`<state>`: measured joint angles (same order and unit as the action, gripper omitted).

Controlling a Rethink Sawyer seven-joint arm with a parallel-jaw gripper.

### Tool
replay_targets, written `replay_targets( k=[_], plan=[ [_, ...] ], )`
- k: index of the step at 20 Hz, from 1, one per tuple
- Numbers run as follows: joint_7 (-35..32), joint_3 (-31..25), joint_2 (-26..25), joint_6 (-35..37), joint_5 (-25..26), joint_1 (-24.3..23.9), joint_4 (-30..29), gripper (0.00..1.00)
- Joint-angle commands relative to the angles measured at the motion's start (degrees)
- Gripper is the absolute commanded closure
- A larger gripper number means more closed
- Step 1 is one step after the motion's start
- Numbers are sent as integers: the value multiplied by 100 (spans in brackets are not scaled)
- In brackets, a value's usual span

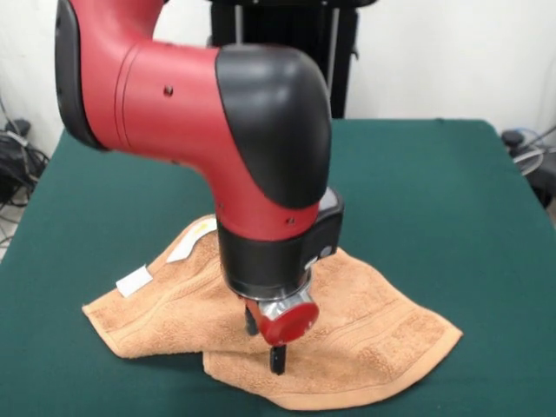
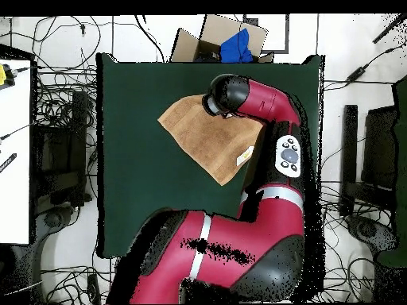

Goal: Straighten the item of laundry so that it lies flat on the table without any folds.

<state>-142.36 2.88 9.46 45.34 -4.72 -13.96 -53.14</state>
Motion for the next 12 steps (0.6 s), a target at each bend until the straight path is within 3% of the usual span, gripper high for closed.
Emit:
replay_targets(
  k=[1, 12],
  plan=[
    [-631, -325, -343, -217, -166, -96, -265, 0],
    [-321, -726, -847, -468, -340, -257, -267, 0]
  ],
)
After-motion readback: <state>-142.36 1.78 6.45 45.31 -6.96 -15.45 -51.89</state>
